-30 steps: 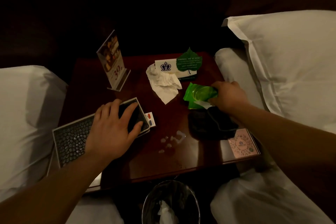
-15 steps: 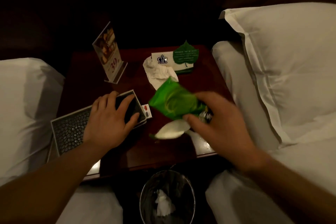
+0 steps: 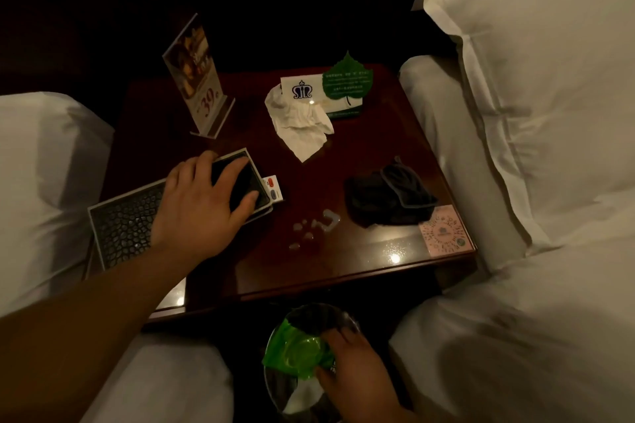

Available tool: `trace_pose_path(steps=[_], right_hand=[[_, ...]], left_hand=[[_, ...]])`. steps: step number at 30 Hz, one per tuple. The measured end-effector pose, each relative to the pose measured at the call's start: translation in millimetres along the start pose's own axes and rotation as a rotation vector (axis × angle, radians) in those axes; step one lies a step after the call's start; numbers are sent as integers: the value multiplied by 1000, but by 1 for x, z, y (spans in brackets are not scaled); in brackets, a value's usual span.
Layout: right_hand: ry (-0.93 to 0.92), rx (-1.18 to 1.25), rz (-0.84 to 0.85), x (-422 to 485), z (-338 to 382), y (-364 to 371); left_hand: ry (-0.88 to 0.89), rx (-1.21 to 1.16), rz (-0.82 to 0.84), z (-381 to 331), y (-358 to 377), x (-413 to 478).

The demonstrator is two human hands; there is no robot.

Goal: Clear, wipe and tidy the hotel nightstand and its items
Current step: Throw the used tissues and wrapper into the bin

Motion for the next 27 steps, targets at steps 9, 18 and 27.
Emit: trace_pose_path(steps=[9, 18, 27], right_hand=[[-34, 100, -17, -1, 8, -16], [-403, 101, -406, 50, 111, -170], [-243, -170, -498, 197, 137, -225]], left_hand=[[0, -3, 11, 1, -2, 0], [5, -4, 26, 2, -2, 0], [1, -8, 39, 2, -3, 1]])
Point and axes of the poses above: each hand's wrist, its own x-axis towards the middle knuckle, its own y-axis out of the palm, z = x × y, the point moved 1 cm from there along x, towards the middle knuckle, and after that the axes turned 8 degrees about x, right-handed, at the moved point
